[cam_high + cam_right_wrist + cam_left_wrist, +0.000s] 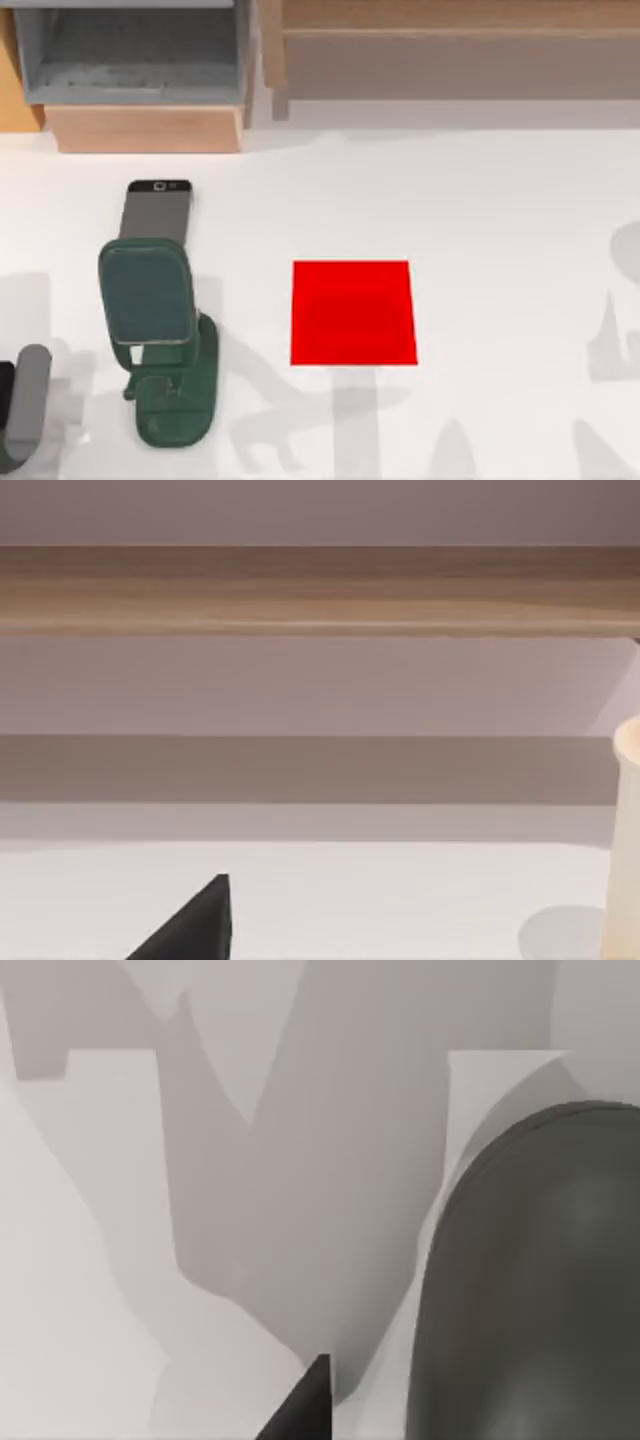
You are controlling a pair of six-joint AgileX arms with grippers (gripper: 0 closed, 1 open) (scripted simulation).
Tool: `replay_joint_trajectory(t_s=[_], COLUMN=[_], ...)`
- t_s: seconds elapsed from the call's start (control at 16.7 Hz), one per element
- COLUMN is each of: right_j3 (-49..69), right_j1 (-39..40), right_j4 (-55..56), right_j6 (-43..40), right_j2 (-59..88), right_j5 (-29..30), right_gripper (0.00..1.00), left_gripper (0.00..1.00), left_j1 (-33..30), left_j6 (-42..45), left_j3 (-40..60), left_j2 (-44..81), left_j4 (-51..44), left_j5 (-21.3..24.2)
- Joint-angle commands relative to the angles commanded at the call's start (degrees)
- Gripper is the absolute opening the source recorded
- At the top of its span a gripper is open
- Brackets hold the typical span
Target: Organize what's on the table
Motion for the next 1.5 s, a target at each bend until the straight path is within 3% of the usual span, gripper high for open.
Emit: replay_joint_trajectory(t_s=[0.42,1.02,1.5], right_j3=[0.0,0.0,0.0], right_j1=[0.0,0.0,0.0], right_j4=[0.0,0.0,0.0], right_j6=[0.0,0.0,0.0], right_j2=[0.0,0.0,0.0], right_j5=[0.0,0.0,0.0], right_gripper=[1.00,1.00,1.00], left_gripper=[0.00,0.00,0.00], left_j1=[0.0,-0.3,-1.1], left_j6=[-0.5,-0.9,0.5], left_j3=[2.2,17.3,19.7], left_j2=[-1.9,-11.0,-10.3], left_j4=[-4.2,-28.4,-29.2], left_j5=[-0.1,0.0,-0.3])
